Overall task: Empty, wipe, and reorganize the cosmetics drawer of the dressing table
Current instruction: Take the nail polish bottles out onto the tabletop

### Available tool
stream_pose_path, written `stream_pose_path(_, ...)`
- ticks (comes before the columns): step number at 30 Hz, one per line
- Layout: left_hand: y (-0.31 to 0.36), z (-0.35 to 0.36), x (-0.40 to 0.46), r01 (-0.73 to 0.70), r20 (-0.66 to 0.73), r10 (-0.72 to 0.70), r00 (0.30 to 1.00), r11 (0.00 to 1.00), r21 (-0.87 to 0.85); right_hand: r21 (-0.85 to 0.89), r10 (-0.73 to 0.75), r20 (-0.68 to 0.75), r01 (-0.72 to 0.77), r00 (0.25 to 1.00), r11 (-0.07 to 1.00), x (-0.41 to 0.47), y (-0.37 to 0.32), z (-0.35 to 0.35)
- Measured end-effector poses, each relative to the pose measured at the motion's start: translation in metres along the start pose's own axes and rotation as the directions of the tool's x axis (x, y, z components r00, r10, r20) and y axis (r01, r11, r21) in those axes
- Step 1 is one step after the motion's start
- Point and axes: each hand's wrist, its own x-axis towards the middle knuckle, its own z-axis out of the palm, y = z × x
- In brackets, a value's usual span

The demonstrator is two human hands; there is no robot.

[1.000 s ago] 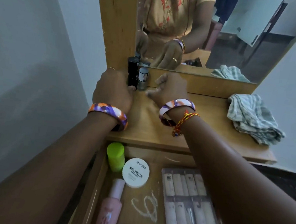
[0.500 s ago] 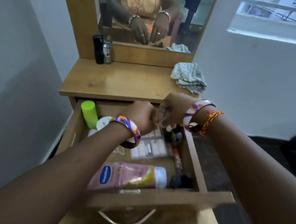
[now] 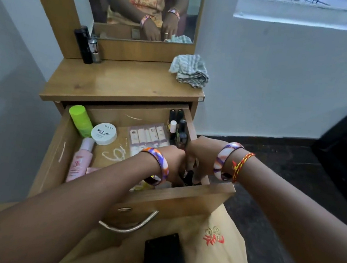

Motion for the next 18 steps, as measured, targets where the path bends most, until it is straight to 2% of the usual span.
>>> stream_pose_path(6, -0.012, -0.003, -0.001, 0.074, -0.154, -0.089, 0.984, 0.992, -0.099, 0.036, 0.003, -0.131, 0.002, 0.991, 0.999, 0.001, 0.0, 0.008)
stream_pose_path(10, -0.021, -0.031, -0.007, 0.066, -0.276, -0.091, 0.957, 0.993, -0.099, 0.085, -0.052, -0.247, 0.075, 0.968, 0.994, -0.003, 0.002, -0.016)
stream_pose_path(13, -0.036, -0.064, -0.016, 0.055, -0.347, -0.119, 0.93, 0.981, -0.189, 0.117, -0.084, -0.375, 0.138, 0.923, 0.984, 0.0, 0.005, -0.044)
stream_pose_path(18, -0.084, -0.112, -0.036, 0.027, -0.506, -0.235, 0.83, 0.923, -0.384, 0.274, -0.049, -0.569, 0.245, 0.821, 0.93, 0.035, -0.006, -0.094)
